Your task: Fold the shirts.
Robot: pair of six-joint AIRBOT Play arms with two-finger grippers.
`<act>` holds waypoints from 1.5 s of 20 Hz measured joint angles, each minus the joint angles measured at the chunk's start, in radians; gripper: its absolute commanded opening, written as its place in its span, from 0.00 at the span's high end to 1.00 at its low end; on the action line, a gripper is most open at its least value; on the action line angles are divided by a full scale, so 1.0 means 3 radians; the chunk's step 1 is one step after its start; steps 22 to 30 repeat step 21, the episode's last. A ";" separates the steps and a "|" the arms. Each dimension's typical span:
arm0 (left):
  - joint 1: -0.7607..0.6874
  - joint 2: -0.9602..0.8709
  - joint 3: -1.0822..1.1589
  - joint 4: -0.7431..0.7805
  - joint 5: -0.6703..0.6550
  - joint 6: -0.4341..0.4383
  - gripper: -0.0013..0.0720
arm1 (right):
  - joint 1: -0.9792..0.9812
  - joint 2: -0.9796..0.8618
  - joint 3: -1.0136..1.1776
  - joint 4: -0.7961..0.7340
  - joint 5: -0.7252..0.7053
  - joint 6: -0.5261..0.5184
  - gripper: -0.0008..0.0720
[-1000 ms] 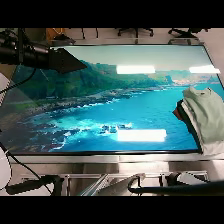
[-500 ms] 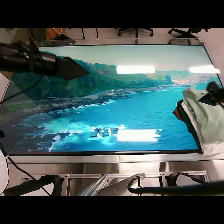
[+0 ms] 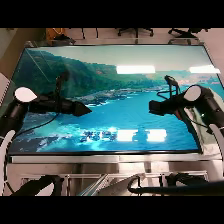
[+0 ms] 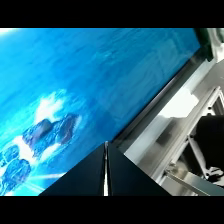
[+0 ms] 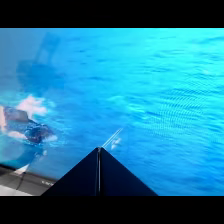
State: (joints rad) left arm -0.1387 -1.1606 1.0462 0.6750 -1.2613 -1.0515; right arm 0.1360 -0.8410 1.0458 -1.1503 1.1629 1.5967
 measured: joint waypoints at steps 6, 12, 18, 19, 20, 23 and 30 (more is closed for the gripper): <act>0.0000 0.0285 -0.0357 0.0017 0.0212 0.0088 0.96 | 0.0333 0.0153 -0.0270 -0.0042 -0.0338 -0.0013 0.97; 0.0000 0.0431 -0.0411 0.0019 0.0276 0.0108 0.96 | 0.0378 0.0173 -0.0317 -0.0053 -0.0380 -0.0011 0.97; 0.0000 0.0460 -0.0417 0.0020 0.0280 0.0108 0.96 | 0.0381 0.0175 -0.0322 -0.0053 -0.0383 -0.0011 0.97; 0.0000 0.0462 -0.0417 0.0019 0.0281 0.0108 0.96 | 0.0381 0.0175 -0.0322 -0.0053 -0.0383 -0.0011 0.97; 0.0000 0.0463 -0.0417 0.0020 0.0281 0.0109 0.96 | 0.0381 0.0175 -0.0322 -0.0053 -0.0383 -0.0011 0.97; 0.0000 0.0463 -0.0417 0.0019 0.0281 0.0109 0.96 | 0.0381 0.0175 -0.0322 -0.0053 -0.0384 -0.0011 0.97; 0.0000 0.0463 -0.0417 0.0019 0.0281 0.0109 0.96 | 0.0381 0.0175 -0.0322 -0.0053 -0.0384 -0.0011 0.97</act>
